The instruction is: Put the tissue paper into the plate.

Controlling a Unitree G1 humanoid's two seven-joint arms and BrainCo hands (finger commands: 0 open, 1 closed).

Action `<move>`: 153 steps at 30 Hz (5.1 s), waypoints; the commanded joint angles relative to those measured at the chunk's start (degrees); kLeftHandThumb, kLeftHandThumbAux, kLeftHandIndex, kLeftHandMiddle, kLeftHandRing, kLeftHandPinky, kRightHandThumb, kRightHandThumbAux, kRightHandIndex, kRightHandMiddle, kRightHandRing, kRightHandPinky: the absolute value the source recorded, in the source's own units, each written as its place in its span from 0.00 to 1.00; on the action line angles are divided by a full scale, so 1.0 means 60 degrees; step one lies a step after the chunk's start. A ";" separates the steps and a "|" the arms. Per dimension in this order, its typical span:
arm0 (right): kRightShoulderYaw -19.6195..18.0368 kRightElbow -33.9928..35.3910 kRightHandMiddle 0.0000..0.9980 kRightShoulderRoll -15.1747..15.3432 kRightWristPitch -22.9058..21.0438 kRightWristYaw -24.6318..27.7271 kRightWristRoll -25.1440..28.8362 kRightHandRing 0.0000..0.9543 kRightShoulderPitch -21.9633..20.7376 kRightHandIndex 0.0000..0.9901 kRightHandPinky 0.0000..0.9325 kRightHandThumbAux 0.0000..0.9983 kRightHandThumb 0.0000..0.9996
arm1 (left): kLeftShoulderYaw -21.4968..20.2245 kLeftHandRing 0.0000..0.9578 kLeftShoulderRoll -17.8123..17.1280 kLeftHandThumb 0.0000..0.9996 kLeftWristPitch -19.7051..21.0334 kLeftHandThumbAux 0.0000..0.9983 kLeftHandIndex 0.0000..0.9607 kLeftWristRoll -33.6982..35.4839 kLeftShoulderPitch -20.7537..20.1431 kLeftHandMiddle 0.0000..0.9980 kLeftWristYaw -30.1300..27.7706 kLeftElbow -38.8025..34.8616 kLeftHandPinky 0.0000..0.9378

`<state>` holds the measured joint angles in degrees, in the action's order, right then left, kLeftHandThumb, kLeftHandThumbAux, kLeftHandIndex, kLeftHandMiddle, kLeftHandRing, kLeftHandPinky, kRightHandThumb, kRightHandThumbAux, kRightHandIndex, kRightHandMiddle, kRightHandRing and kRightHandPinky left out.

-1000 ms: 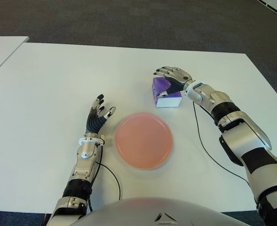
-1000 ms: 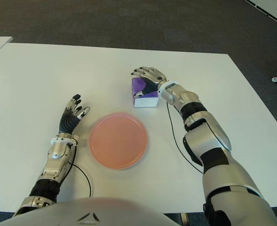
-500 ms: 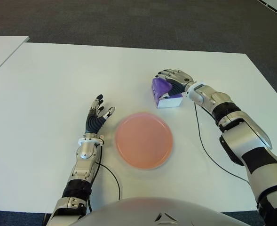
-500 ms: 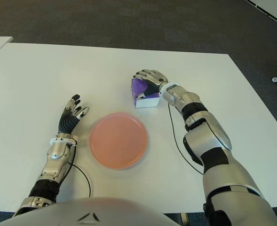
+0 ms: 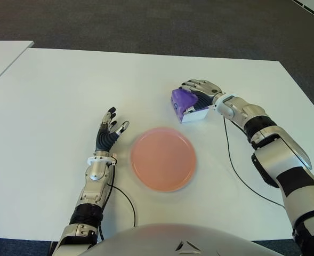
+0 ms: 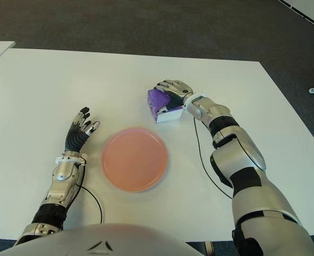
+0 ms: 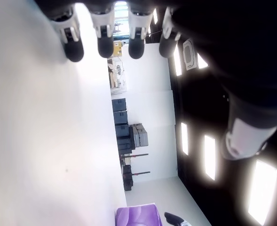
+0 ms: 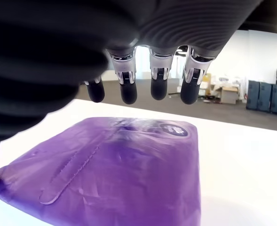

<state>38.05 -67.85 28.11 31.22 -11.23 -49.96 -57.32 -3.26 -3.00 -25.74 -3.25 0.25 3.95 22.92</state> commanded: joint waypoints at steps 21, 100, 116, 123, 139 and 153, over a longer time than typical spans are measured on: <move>0.0192 -0.0275 0.00 0.0094 0.0227 0.0278 0.0041 0.00 0.0289 0.00 0.00 0.46 0.27 | -0.0034 0.00 0.0076 0.00 0.0274 0.59 0.00 -0.0040 0.0203 0.00 0.0112 -0.0125 0.00; 0.0135 0.0550 0.02 0.0773 0.1509 0.0810 0.0284 0.00 0.1400 0.00 0.00 0.45 0.23 | -0.0183 0.00 0.0088 0.00 0.0326 0.60 0.00 0.0075 0.0394 0.00 0.0116 -0.0347 0.00; 0.0149 0.0528 0.02 0.0748 0.1455 0.0737 0.0329 0.00 0.1514 0.00 0.00 0.47 0.24 | -0.0153 0.00 0.0075 0.00 0.0369 0.60 0.00 0.0105 0.0414 0.00 0.0048 -0.0376 0.00; 0.0181 0.0554 0.02 0.0780 0.1509 0.0773 0.0295 0.00 0.1493 0.00 0.00 0.46 0.24 | -0.0145 0.00 0.0071 0.00 0.0382 0.59 0.00 0.0113 0.0433 0.00 0.0029 -0.0404 0.00; 0.0002 0.0559 0.02 0.0792 0.1498 0.0846 0.0487 0.00 0.1532 0.00 0.00 0.46 0.24 | -0.0142 0.00 0.0018 0.00 0.0332 0.60 0.00 0.0058 0.0466 0.00 0.0034 -0.0417 0.00; 0.1229 0.0260 0.02 0.0682 0.0864 -0.0858 -0.1051 0.00 0.1460 0.00 0.00 0.45 0.25 | -0.0156 0.00 0.0054 0.00 0.0329 0.60 0.00 0.0072 0.0518 0.00 0.0077 -0.0530 0.00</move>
<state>40.83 -64.66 32.95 38.36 -14.45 -50.28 -51.05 -4.10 -2.71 -23.99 -2.82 2.29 4.31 20.10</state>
